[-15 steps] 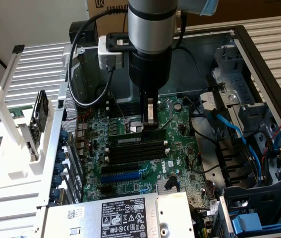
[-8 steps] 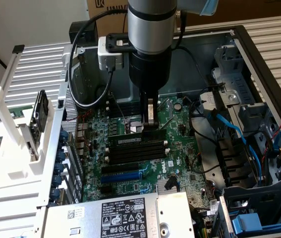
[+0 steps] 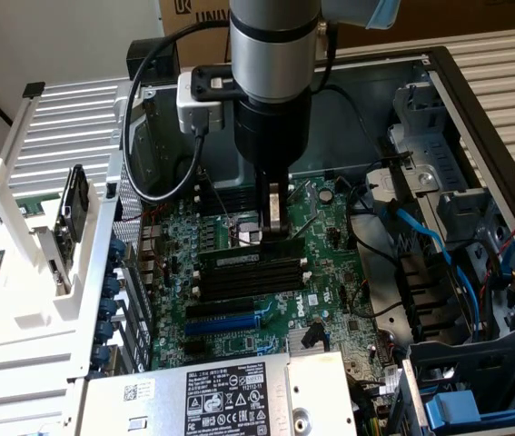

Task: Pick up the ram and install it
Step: 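Insert the ram into the slot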

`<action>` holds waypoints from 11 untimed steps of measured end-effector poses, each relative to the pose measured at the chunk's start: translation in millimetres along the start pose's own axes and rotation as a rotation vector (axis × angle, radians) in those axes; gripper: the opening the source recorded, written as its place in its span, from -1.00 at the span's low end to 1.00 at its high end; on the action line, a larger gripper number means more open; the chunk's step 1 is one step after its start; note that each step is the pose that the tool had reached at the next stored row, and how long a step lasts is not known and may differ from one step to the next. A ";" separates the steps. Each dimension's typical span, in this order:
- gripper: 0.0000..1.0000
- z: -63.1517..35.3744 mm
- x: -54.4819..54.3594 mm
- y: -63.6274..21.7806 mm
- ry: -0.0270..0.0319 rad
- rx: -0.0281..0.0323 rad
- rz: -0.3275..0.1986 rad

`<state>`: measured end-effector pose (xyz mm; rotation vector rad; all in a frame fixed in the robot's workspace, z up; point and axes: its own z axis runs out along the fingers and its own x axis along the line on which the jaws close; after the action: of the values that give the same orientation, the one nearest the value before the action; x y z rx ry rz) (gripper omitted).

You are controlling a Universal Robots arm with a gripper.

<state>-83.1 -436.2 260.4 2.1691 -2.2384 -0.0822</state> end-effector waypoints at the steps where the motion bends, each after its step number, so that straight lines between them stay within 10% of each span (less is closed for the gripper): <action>1: -0.76 0.5 0.0 0.5 -0.0001 0.0002 0.000; 11: -0.76 8.4 0.2 1.3 -0.0002 0.0045 -0.001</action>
<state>-84.9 -436.2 252.1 2.1722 -2.2401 -0.0775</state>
